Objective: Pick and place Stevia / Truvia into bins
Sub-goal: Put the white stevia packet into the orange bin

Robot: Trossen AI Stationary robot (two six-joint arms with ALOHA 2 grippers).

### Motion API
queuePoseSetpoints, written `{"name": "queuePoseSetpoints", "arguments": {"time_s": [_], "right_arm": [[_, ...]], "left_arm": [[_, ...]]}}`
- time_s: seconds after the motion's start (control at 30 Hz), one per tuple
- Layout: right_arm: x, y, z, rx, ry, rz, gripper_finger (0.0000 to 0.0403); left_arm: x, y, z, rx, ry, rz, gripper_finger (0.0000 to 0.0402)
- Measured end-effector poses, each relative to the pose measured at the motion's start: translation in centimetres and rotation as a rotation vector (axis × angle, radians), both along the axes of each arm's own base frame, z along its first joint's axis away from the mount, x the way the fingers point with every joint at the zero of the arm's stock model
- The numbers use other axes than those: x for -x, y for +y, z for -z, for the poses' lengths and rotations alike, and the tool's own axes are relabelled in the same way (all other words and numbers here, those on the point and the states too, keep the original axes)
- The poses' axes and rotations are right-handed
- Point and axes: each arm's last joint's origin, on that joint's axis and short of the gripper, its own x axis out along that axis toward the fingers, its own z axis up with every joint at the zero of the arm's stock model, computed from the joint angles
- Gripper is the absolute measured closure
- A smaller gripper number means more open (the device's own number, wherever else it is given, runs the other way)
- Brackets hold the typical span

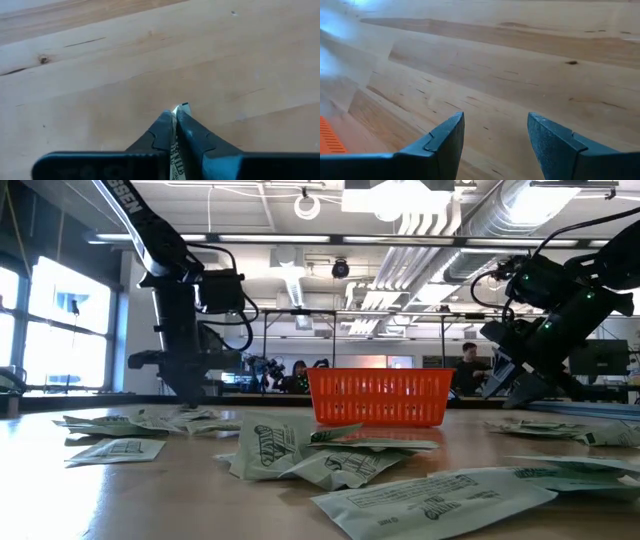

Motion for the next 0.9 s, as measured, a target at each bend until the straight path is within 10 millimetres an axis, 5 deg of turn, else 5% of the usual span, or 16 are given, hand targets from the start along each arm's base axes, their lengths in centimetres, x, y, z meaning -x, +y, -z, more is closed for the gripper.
{"name": "queuePoseSetpoints", "arguments": {"time_s": [0.33, 0.63, 0.9], "right_arm": [[0.1, -0.1, 0.0, 0.024, 0.025, 0.032, 0.0194], [0.1, -0.1, 0.0, 0.019, 0.020, 0.025, 0.0194], [0.0, 0.0, 0.0, 0.012, 0.011, 0.011, 0.0194]], "left_arm": [[-1.7, 0.3, -1.2, 0.033, -0.123, 0.093, 0.0372], [-7.1, 0.6, -7.3, -0.113, -0.385, 0.311, 0.0371], [-10.7, -2.9, -11.0, -0.166, -0.542, 0.575, 0.0371]]}}
